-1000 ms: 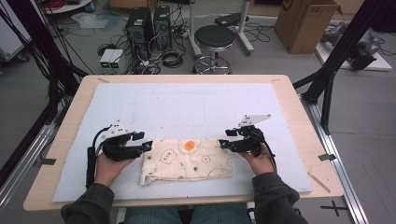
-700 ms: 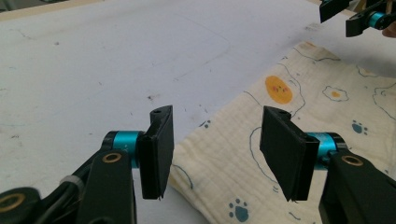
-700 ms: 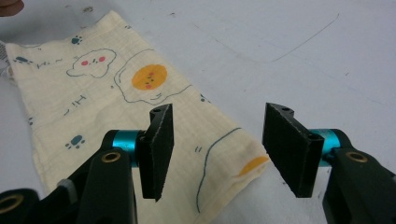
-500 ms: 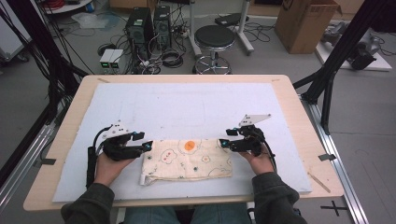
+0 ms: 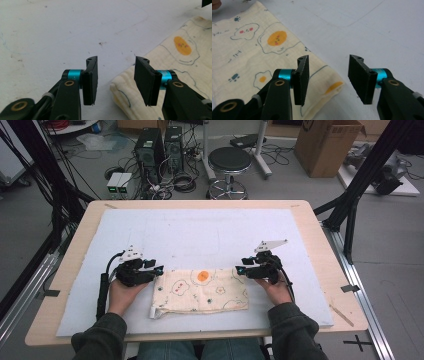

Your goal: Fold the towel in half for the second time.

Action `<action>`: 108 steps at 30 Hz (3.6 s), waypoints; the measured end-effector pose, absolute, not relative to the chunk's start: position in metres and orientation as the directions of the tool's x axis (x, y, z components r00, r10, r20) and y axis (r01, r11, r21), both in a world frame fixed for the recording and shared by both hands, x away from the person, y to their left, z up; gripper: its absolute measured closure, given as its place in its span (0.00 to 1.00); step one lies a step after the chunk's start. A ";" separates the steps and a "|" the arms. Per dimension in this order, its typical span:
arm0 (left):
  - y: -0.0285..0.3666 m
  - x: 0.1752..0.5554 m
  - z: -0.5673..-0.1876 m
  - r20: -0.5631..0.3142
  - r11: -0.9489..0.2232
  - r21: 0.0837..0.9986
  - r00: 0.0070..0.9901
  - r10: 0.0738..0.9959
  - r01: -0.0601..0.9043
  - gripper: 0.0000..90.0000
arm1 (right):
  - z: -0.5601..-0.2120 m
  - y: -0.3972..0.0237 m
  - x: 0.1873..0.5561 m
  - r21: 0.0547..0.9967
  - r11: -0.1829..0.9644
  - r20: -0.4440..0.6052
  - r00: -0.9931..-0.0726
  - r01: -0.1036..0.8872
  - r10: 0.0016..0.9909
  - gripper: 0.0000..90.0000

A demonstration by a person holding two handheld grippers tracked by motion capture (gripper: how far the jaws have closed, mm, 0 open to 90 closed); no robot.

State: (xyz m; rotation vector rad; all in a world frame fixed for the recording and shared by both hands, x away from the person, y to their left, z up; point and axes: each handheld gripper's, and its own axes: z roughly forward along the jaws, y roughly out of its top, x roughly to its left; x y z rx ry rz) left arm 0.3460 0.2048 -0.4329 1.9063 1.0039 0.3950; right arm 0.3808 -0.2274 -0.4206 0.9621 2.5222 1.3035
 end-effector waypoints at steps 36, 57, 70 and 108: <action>0.204 0.355 -0.426 -0.083 -0.328 0.801 0.635 0.768 0.501 0.95 | -0.426 -0.219 0.403 0.705 0.484 0.215 -0.807 0.518 0.551 0.94; 0.207 0.384 -0.424 -0.107 -0.261 0.825 0.592 0.799 0.501 0.95 | -0.428 -0.218 0.442 0.700 0.381 0.301 -0.733 0.604 0.610 0.94; 0.217 0.368 -0.419 -0.090 -0.272 0.849 0.632 0.770 0.453 0.95 | -0.415 -0.221 0.429 0.742 0.368 0.294 -0.765 0.560 0.572 0.94; 0.212 0.316 -0.413 0.011 -0.401 0.845 0.738 0.674 0.354 0.93 | -0.413 -0.235 0.374 0.783 0.383 0.283 -0.829 0.490 0.482 0.94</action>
